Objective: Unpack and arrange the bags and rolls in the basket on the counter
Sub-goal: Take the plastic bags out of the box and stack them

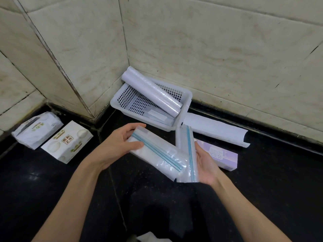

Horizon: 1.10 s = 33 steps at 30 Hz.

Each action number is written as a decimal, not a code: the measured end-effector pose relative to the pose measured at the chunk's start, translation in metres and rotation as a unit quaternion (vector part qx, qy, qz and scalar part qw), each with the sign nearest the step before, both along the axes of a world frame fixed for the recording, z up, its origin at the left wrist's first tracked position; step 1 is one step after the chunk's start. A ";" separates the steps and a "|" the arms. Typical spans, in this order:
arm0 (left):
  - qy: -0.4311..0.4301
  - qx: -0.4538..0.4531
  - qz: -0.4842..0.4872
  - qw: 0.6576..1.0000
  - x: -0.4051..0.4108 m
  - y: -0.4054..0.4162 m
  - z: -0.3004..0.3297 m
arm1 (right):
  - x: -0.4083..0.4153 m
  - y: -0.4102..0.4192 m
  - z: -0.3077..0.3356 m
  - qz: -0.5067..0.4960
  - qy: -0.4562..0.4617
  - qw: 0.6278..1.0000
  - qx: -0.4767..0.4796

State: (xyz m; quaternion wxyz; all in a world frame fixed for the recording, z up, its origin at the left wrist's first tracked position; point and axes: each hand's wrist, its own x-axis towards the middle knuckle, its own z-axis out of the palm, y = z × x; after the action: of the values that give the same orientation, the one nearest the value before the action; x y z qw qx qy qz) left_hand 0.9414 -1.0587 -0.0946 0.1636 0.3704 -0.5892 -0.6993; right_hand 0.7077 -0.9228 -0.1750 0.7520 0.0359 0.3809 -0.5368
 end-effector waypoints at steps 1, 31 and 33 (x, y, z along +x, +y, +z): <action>0.008 0.007 -0.004 1.000 -0.001 0.001 0.000 | 0.003 0.001 -0.002 0.001 -0.014 1.000 0.006; -0.089 0.041 -0.139 0.985 -0.016 0.023 -0.017 | 0.032 -0.002 0.008 0.087 0.239 0.965 -0.067; -0.066 0.071 -0.089 0.991 -0.015 0.023 -0.019 | 0.032 0.001 0.007 0.094 0.290 0.948 -0.091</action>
State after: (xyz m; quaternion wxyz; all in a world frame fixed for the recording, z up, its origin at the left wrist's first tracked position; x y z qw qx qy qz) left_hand 0.9267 -1.0355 -0.1132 0.0347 0.3724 -0.5785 -0.7249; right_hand 0.7400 -0.9218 -0.1685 0.6561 -0.2259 0.5336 -0.4835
